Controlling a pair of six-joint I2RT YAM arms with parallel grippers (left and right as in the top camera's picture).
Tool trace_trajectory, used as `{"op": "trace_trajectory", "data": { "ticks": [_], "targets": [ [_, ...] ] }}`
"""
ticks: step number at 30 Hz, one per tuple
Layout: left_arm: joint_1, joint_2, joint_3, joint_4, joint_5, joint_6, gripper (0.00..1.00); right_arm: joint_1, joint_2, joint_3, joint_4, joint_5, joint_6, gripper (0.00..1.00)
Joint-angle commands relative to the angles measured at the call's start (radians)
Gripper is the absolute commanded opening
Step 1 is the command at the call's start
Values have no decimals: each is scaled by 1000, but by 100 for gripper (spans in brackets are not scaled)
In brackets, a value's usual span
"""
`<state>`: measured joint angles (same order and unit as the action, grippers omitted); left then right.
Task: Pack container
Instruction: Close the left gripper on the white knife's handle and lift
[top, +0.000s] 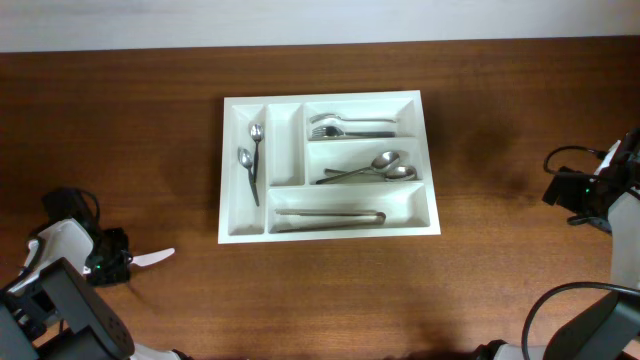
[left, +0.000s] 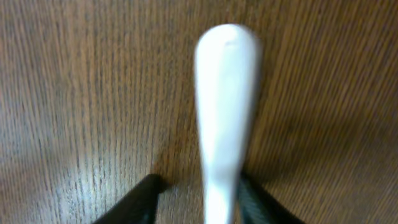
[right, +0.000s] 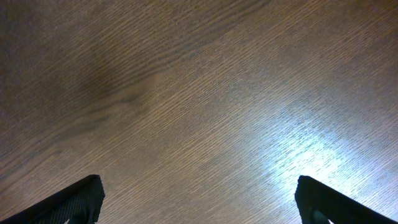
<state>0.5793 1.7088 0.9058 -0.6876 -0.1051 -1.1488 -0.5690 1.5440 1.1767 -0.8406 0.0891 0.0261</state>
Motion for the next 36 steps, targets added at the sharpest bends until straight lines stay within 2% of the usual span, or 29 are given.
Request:
{"op": "trace_trajectory", "data": {
  "ticks": [1,6,19,30,36],
  "targets": [
    [5,-2,-21,11,14,-10,35,-6,6,-2,0,1,0,99],
    [5,-2,-21,11,11,-10,29,-6,6,-2,0,1,0,99],
    [5,-2,-21,25,11,-10,2,-6,6,-2,0,1,0,99],
    [4,-7,-14,27,37,3,2,-6,6,-2,0,1,0,99],
    [0,-47,37,83,155,150,2,-6,6,-2,0,1,0,99]
  ]
}}
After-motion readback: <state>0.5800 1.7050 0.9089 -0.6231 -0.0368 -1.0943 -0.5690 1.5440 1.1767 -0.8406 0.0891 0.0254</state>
